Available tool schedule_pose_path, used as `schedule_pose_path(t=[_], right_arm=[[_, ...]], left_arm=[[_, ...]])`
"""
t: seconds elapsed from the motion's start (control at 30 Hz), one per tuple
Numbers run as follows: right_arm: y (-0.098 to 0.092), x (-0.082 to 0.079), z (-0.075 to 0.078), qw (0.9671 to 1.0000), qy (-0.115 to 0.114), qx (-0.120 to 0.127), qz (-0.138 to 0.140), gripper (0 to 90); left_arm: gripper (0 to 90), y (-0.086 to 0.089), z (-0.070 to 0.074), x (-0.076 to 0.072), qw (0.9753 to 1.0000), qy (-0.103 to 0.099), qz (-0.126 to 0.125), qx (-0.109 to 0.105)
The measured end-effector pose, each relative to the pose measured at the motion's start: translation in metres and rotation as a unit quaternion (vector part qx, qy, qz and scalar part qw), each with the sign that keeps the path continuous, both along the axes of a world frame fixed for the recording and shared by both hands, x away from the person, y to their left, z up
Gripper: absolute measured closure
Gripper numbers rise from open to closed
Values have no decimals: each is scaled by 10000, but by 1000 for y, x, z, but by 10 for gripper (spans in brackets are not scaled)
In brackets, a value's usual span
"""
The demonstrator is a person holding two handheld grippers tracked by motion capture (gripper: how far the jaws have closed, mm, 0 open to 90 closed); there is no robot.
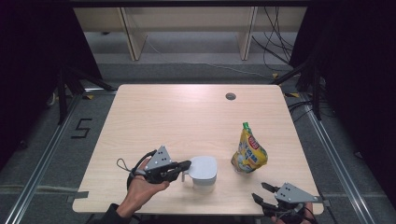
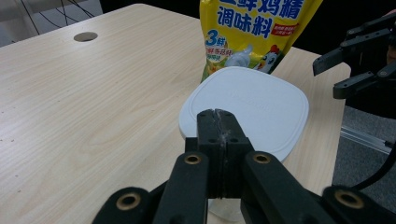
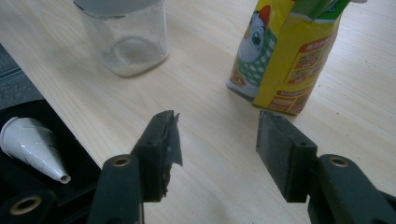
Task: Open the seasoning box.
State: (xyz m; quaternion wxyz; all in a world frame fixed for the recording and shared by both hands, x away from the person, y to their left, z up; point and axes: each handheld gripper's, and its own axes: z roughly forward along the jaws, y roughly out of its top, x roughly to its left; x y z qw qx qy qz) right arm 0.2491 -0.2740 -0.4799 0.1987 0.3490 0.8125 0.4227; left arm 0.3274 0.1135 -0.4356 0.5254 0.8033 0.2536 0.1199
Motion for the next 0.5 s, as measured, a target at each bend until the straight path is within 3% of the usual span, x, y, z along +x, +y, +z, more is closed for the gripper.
schedule_pose_path(t=[0.23,0.27,0.4,0.43,0.5], right_arm=[[0,1,0,9998,-178,-20,64,521],[0,0,1,10000,-38,-8,43,521],[0,0,1,9999,-94,-31,80,535],[1,-3,2,10000,8,45,-54,538],[0,-1,2,9998,-175,3,14,548]], left_arm=[[889,1,-1,0,10000,47,23,-38],[888,1,-1,0,10000,40,27,-44],[889,0,-1,-1,9999,45,68,-67],[889,1,-1,0,10000,-10,15,-13],[889,2,-1,0,10000,-30,23,7]])
